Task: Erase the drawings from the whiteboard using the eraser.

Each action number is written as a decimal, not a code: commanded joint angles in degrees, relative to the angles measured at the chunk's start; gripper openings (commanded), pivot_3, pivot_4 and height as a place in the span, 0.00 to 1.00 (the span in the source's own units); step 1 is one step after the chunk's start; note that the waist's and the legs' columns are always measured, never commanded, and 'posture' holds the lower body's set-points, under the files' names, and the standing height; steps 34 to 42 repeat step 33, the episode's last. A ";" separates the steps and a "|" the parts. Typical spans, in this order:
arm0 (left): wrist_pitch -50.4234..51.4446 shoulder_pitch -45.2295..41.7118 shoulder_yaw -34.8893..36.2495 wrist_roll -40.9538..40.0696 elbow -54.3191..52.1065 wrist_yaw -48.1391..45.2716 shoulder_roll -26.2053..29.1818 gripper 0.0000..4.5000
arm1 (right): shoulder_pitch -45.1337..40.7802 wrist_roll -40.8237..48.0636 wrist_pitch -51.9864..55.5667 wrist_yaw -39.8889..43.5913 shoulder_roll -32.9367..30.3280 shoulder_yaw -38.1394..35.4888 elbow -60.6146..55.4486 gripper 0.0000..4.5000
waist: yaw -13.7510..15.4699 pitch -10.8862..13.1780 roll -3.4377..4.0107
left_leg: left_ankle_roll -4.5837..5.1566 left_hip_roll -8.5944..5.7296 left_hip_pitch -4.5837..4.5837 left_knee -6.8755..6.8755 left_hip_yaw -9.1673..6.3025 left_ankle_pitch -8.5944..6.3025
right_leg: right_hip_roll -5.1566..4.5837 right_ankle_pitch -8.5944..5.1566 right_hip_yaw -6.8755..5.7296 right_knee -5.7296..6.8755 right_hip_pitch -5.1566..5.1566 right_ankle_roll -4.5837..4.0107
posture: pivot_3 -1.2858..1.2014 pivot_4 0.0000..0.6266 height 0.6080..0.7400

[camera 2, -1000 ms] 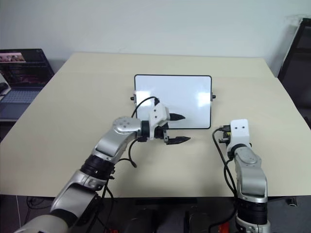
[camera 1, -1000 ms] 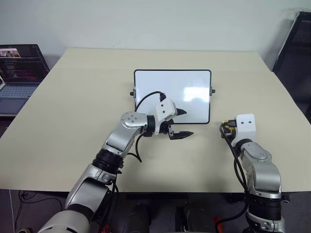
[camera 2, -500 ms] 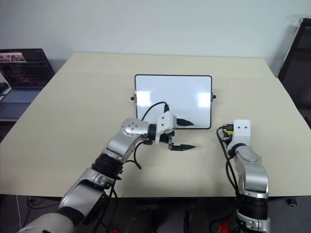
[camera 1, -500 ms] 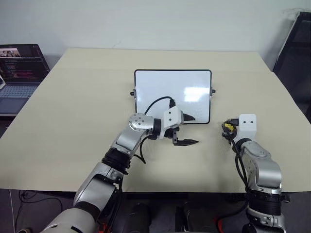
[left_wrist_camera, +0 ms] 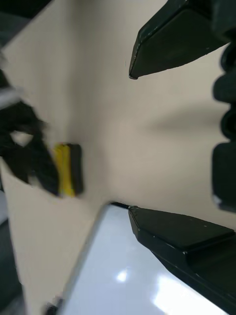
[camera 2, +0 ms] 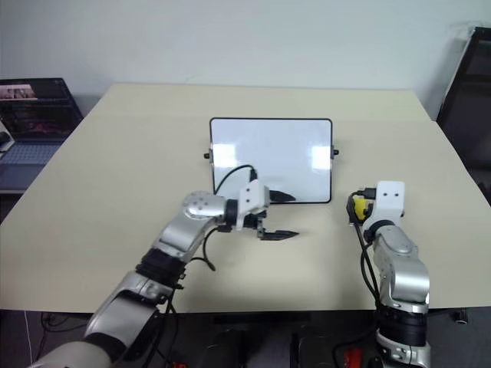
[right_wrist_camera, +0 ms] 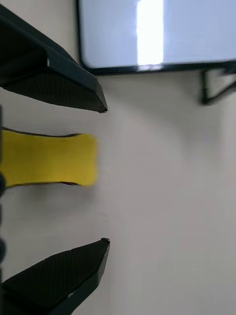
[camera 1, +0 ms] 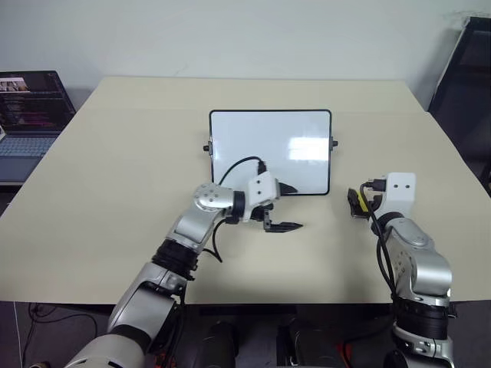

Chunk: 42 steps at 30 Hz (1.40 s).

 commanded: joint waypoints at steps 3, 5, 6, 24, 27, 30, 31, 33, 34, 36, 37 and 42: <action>12.36 8.73 12.13 -7.52 -16.37 11.47 0.85 1.00 | 8.70 1.51 -8.54 4.43 -1.21 5.41 -8.92 1.00 | -0.08 0.00 0.00 | 0.00 0.02 -0.02 0.00 -0.03 0.00 | -0.05 0.00 0.03 -0.06 0.02 0.00 | 0.52 0.24 1.00; 15.92 14.00 15.02 -8.61 -23.38 17.24 -0.33 1.00 | 11.33 1.25 -15.77 5.23 -0.93 6.61 -9.37 1.00 | -0.25 0.00 0.00 | 0.00 0.00 -0.02 0.03 0.01 0.00 | -0.11 0.00 0.07 -0.05 0.02 0.01 | 0.52 0.24 1.00; 17.87 16.90 16.60 -9.03 -27.03 20.74 -1.39 1.00 | 12.79 -0.01 -19.78 4.25 -0.57 7.06 -8.95 1.00 | -0.22 -0.01 -0.01 | 0.00 -0.01 0.00 0.04 0.03 0.00 | -0.22 0.00 0.10 -0.07 0.04 0.02 | 0.52 0.24 1.00; 14.82 38.62 23.47 1.53 -40.66 52.20 -11.64 1.00 | 26.51 7.36 -41.52 5.56 3.61 -0.39 4.83 1.00 | 1.15 -0.04 -0.04 | 0.04 0.02 0.76 0.00 0.00 0.03 | -0.35 -0.18 0.10 -0.48 0.95 0.28 | 0.52 0.24 1.00; 14.77 37.45 22.72 1.23 -39.74 51.52 -11.16 1.00 | 28.59 7.07 -42.01 5.69 3.34 0.01 3.58 1.00 | 1.08 -0.07 0.01 | 0.04 0.04 0.79 -0.17 0.08 0.03 | -0.33 -0.17 0.15 -0.65 0.96 0.29 | 0.52 0.24 1.00; 15.50 36.48 21.88 1.00 -38.91 51.45 -11.51 1.00 | 30.21 7.78 -41.00 5.47 2.99 -0.11 0.94 1.00 | 1.08 -0.07 0.01 | 0.04 0.01 0.78 -0.35 0.12 0.02 | -0.34 -0.18 0.20 -0.73 0.92 0.28 | 0.52 0.24 1.00; 15.39 36.18 21.37 0.90 -38.50 51.37 -11.76 1.00 | 30.27 7.75 -40.88 5.28 2.85 -0.30 0.82 1.00 | 1.08 -0.08 0.01 | 0.03 0.00 0.78 -0.40 0.11 0.02 | -0.35 -0.18 0.20 -0.73 0.91 0.28 | 0.52 0.24 1.00; 14.78 36.20 20.58 1.01 -37.57 51.57 -12.35 1.00 | 30.17 7.55 -40.82 5.11 2.60 -0.50 1.25 1.00 | 1.05 -0.08 0.00 | 0.03 0.02 0.80 -0.45 0.10 0.02 | -0.35 -0.18 0.19 -0.74 0.91 0.28 | 0.52 0.24 1.00; 14.78 36.20 20.58 1.01 -37.57 51.57 -12.35 1.00 | 30.17 7.55 -40.82 5.11 2.60 -0.50 1.25 1.00 | 1.05 -0.08 0.00 | 0.03 0.02 0.80 -0.45 0.10 0.02 | -0.35 -0.18 0.19 -0.74 0.91 0.28 | 0.52 0.24 1.00; 14.78 36.20 20.58 1.01 -37.57 51.57 -12.35 1.00 | 30.17 7.55 -40.82 5.11 2.60 -0.50 1.25 1.00 | 1.05 -0.08 0.00 | 0.03 0.02 0.80 -0.45 0.10 0.02 | -0.35 -0.18 0.19 -0.74 0.91 0.28 | 0.52 0.24 1.00; 14.78 36.20 20.58 1.01 -37.57 51.57 -12.35 1.00 | 30.17 7.55 -40.82 5.11 2.60 -0.50 1.25 1.00 | 1.05 -0.08 0.00 | 0.03 0.02 0.80 -0.45 0.10 0.02 | -0.35 -0.18 0.19 -0.74 0.91 0.28 | 0.52 0.24 1.00; 14.78 36.20 20.58 1.01 -37.57 51.57 -12.35 1.00 | 30.17 7.55 -40.82 5.11 2.60 -0.50 1.25 1.00 | 1.05 -0.08 0.00 | 0.03 0.02 0.80 -0.45 0.10 0.02 | -0.35 -0.18 0.19 -0.74 0.91 0.28 | 0.52 0.24 1.00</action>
